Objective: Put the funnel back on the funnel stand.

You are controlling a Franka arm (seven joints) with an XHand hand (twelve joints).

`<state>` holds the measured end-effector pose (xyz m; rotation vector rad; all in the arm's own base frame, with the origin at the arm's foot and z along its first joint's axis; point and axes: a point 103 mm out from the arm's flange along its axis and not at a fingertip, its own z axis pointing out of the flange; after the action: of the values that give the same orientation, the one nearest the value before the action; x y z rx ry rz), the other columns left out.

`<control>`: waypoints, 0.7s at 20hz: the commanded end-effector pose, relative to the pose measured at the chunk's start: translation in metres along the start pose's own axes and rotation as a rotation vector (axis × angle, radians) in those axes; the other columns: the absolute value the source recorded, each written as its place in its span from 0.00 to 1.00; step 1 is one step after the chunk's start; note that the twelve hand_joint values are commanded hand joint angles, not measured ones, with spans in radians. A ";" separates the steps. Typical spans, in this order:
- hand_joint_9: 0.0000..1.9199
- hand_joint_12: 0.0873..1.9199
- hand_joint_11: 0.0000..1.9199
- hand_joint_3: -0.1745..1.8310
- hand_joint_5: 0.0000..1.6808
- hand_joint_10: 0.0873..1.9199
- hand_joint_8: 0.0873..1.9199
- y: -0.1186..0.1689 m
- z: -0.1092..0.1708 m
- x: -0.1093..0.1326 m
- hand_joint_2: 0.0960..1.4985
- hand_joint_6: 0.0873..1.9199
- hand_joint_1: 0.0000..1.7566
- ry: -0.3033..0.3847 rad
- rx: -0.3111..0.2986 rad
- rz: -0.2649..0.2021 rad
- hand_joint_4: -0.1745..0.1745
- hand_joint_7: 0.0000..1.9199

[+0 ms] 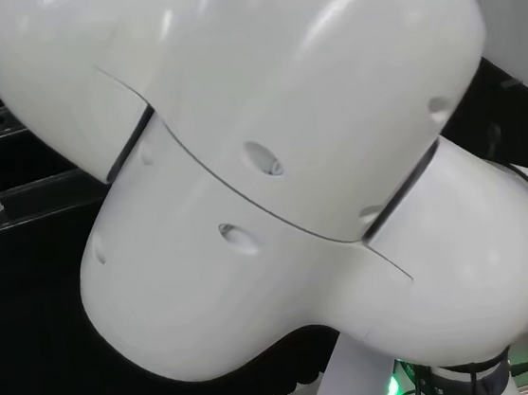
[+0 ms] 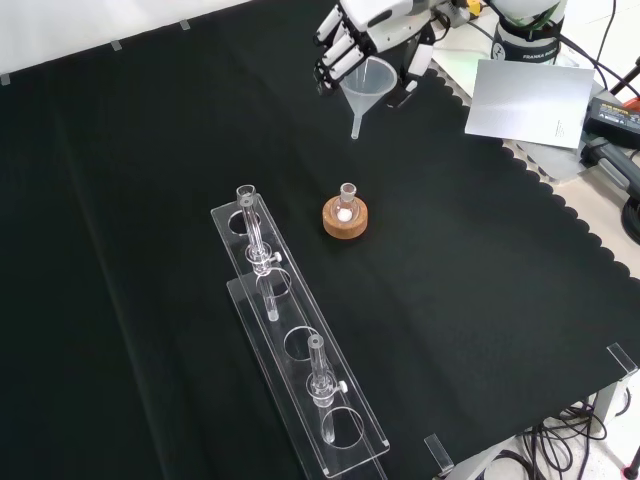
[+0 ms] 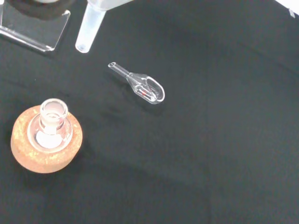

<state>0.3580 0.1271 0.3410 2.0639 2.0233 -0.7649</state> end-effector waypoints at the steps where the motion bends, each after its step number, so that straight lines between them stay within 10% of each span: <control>1: 0.61 0.61 0.41 0.33 0.39 0.14 0.32 -0.003 -0.014 -0.009 0.51 0.29 0.47 0.005 -0.011 0.021 0.50 0.34; 14: 0.61 0.61 0.41 0.34 0.39 0.14 0.32 0.039 -0.055 -0.026 0.51 0.29 0.47 0.047 -0.062 -0.001 0.49 0.33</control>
<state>0.3814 0.1264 0.3788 2.0811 2.0119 -0.6861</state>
